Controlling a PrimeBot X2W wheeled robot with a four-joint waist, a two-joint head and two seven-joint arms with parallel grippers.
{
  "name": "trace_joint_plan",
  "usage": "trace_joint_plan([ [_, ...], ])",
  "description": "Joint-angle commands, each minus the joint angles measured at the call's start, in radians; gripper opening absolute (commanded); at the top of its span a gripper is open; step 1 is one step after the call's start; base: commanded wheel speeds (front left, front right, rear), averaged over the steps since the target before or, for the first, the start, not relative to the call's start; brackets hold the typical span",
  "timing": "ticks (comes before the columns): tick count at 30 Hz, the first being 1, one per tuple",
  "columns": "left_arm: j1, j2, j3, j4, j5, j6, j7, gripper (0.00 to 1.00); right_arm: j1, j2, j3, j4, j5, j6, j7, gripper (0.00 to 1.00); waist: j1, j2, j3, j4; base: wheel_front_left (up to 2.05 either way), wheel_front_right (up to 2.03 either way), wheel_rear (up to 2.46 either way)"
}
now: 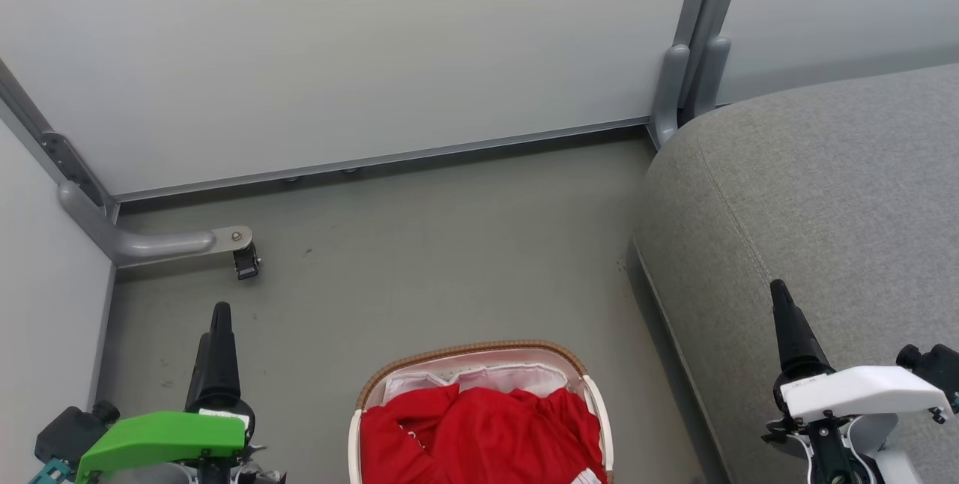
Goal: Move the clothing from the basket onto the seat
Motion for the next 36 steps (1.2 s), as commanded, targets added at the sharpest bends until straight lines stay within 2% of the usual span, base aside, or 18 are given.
trace_joint_plan([
  [1, -0.001, 0.007, -0.004, -0.023, 0.043, 0.008, -0.01, 1.0, -0.013, -0.009, 0.007, -0.024, -0.061, 0.0, -0.01, 1.0, 0.0, -0.0001, 0.0, 0.0, 0.0, 0.0, 0.0],
  [4, 0.006, 0.007, -0.013, -0.033, 0.117, 0.017, -0.021, 1.0, -0.01, -0.009, 0.029, -0.039, -0.159, 0.0, -0.021, 1.0, 0.0, -0.0001, 0.001, 0.001, 0.0, 0.0, 0.0],
  [14, 0.024, 0.009, -0.033, -0.042, 0.286, 0.039, -0.052, 1.0, -0.001, -0.011, 0.074, -0.022, -0.331, 0.0, -0.052, 1.0, 0.0, -0.0001, 0.001, 0.002, 0.0, 0.0, 0.0],
  [36, 0.055, 0.011, -0.068, -0.031, 0.564, 0.061, -0.114, 1.0, 0.0, -0.014, 0.152, 0.001, -0.638, 0.0, -0.115, 1.0, 0.0, -0.0001, 0.002, 0.004, 0.0, 0.0, 0.0],
])
